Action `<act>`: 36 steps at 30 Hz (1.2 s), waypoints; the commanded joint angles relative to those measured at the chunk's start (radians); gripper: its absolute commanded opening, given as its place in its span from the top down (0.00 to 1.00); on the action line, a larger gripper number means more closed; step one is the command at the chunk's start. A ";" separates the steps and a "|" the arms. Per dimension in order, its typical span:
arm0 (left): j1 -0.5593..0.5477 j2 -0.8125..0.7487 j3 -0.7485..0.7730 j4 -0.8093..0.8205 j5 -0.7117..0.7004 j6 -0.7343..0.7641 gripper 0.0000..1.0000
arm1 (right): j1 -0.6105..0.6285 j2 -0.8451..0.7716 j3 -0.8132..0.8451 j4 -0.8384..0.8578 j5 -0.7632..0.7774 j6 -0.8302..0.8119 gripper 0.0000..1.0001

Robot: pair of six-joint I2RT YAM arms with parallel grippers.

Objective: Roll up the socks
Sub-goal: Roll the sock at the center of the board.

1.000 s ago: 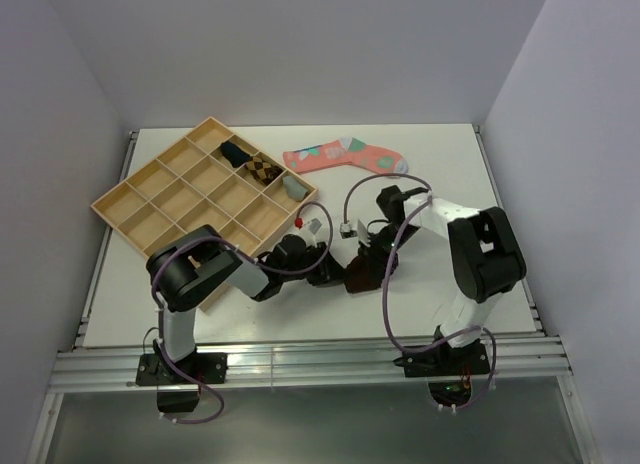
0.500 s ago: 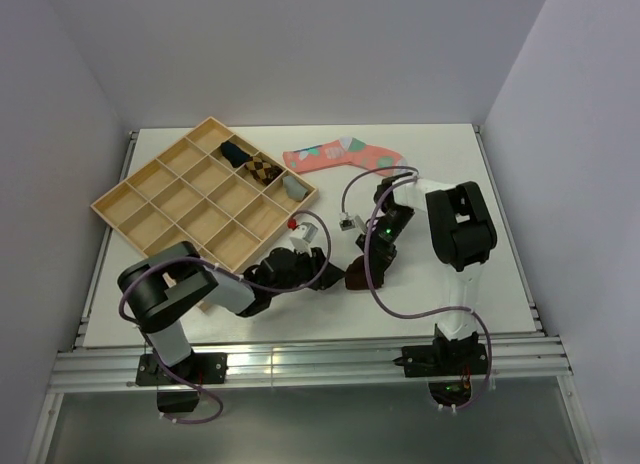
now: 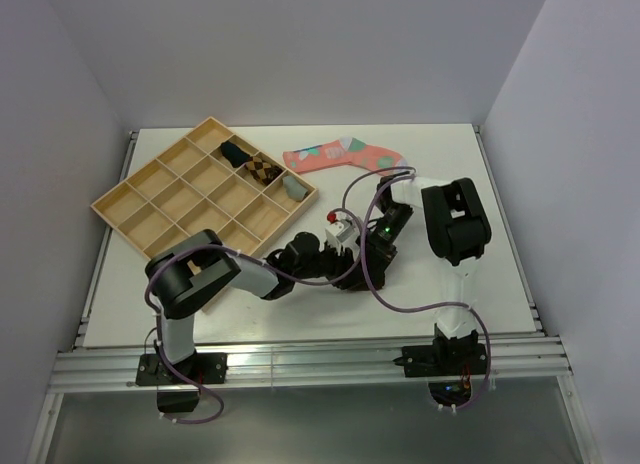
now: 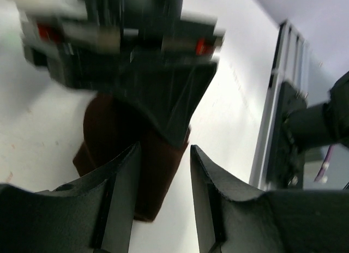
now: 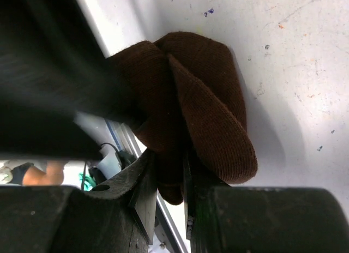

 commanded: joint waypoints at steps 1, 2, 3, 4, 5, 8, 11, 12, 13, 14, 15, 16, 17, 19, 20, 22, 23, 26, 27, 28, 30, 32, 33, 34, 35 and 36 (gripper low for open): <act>-0.001 0.034 0.023 -0.021 0.083 0.057 0.53 | -0.007 0.036 0.014 0.032 0.100 -0.004 0.86; -0.001 0.040 0.026 -0.025 0.081 0.058 0.53 | -0.007 0.036 0.019 0.026 0.100 -0.004 0.86; -0.001 0.043 0.027 -0.028 0.081 0.060 0.53 | -0.007 0.039 0.021 0.026 0.102 -0.001 0.86; -0.001 0.051 0.027 -0.031 0.078 0.061 0.53 | -0.007 0.040 0.025 0.026 0.100 0.004 0.86; -0.001 0.054 0.027 -0.030 0.081 0.061 0.53 | -0.007 0.043 0.028 0.021 0.099 0.004 0.86; -0.001 0.066 0.042 -0.045 0.083 0.061 0.54 | -0.006 0.051 0.033 0.021 0.099 0.008 0.87; 0.000 0.097 0.067 -0.083 0.068 0.058 0.57 | -0.007 0.053 0.034 0.023 0.096 0.013 0.86; 0.000 0.105 0.075 -0.093 0.068 0.060 0.58 | -0.007 0.048 0.034 0.026 0.094 0.022 0.87; 0.000 0.120 0.082 -0.108 0.063 0.058 0.58 | -0.009 0.042 0.031 0.032 0.093 0.024 0.87; -0.001 0.128 0.090 -0.126 0.034 0.060 0.58 | -0.007 0.039 0.028 0.030 0.090 0.024 0.87; -0.001 0.137 0.096 -0.145 0.022 0.061 0.58 | -0.007 0.036 0.030 0.030 0.088 0.025 0.87; -0.001 0.136 0.086 -0.143 0.012 0.057 0.58 | -0.009 0.034 0.024 0.033 0.088 0.030 0.86; -0.001 0.132 0.075 -0.119 0.008 0.052 0.55 | -0.009 0.030 0.022 0.032 0.087 0.030 0.87; -0.001 0.132 0.073 -0.120 0.011 0.048 0.56 | -0.007 0.025 0.015 0.032 0.085 0.030 0.87; -0.001 0.134 0.076 -0.129 0.014 0.046 0.58 | -0.007 0.021 0.011 0.045 0.088 0.034 0.87; -0.001 0.143 0.084 -0.136 0.023 0.043 0.68 | -0.007 0.010 0.007 0.052 0.085 0.039 0.87; -0.001 0.148 0.088 -0.145 0.026 0.043 0.72 | -0.009 0.007 0.007 0.059 0.088 0.045 0.87; -0.001 0.165 0.108 -0.185 0.051 0.040 0.94 | -0.009 -0.028 -0.016 0.096 0.097 0.067 0.84; -0.001 0.168 0.113 -0.201 0.055 0.038 0.98 | -0.007 -0.053 -0.024 0.110 0.105 0.077 0.82; -0.001 0.174 0.118 -0.203 0.070 0.034 1.00 | -0.007 -0.070 -0.042 0.127 0.116 0.090 0.80; -0.001 0.181 0.122 -0.214 0.078 0.028 1.00 | -0.007 -0.101 -0.065 0.191 0.137 0.122 0.73; -0.001 0.200 0.130 -0.232 0.086 0.014 0.99 | -0.006 -0.166 -0.107 0.254 0.143 0.142 0.67; -0.001 0.208 0.128 -0.231 0.086 0.008 1.00 | -0.007 -0.192 -0.122 0.272 0.143 0.156 0.61; -0.001 0.212 0.127 -0.237 0.081 -0.007 1.00 | -0.009 -0.216 -0.148 0.289 0.142 0.163 0.60; 0.000 0.215 0.124 -0.231 0.087 -0.012 1.00 | -0.009 -0.261 -0.159 0.320 0.140 0.174 0.59; 0.000 0.224 0.122 -0.231 0.087 -0.017 1.00 | -0.009 -0.281 -0.171 0.331 0.136 0.179 0.57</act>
